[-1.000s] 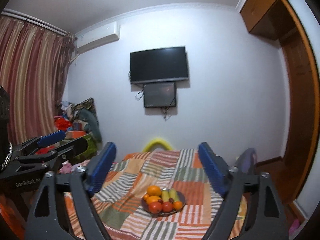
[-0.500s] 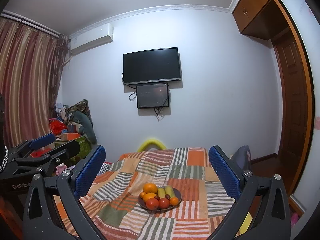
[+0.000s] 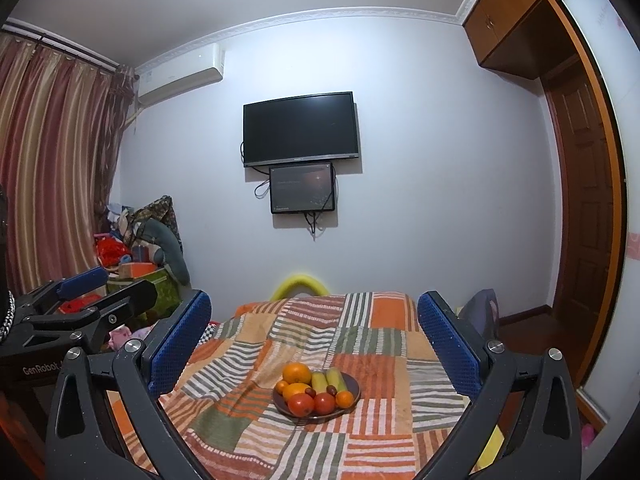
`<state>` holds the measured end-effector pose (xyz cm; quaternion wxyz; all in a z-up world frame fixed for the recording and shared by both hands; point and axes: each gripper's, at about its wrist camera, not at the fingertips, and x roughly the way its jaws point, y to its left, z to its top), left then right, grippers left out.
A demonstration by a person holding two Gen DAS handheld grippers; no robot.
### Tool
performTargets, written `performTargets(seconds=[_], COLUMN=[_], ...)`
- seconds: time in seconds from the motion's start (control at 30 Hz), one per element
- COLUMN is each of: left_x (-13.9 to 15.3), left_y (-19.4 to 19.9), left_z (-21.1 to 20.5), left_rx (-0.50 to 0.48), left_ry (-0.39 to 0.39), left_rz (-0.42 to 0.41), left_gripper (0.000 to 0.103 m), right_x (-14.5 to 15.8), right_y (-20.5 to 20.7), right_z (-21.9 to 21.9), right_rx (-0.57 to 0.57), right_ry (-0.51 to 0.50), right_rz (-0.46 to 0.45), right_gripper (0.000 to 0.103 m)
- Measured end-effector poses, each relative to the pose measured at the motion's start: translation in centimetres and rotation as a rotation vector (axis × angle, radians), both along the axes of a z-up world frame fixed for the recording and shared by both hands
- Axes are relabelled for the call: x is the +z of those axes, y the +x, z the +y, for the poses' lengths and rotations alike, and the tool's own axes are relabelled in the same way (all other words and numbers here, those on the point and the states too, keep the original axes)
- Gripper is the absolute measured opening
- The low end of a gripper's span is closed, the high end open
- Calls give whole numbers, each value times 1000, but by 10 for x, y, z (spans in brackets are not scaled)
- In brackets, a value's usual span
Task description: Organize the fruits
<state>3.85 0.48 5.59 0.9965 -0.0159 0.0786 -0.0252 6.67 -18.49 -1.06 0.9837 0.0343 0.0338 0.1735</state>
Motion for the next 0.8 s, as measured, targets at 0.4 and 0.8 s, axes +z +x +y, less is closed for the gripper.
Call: performTargets(seconds=[0.4,0.8], left_x=[-4,-6], left_y=[5,7], left_z=[1,1], left_rx=[2,-7], left_ry=[-6,-16], left_rz=[21,31], left_gripper=[103,103], right_x=[2,2], right_y=[-1,-1], right_z=[0,1], right_rx=[-16,-22], right_ry=[-16,-29], right_rz=[11,19], right_gripper=[103,103])
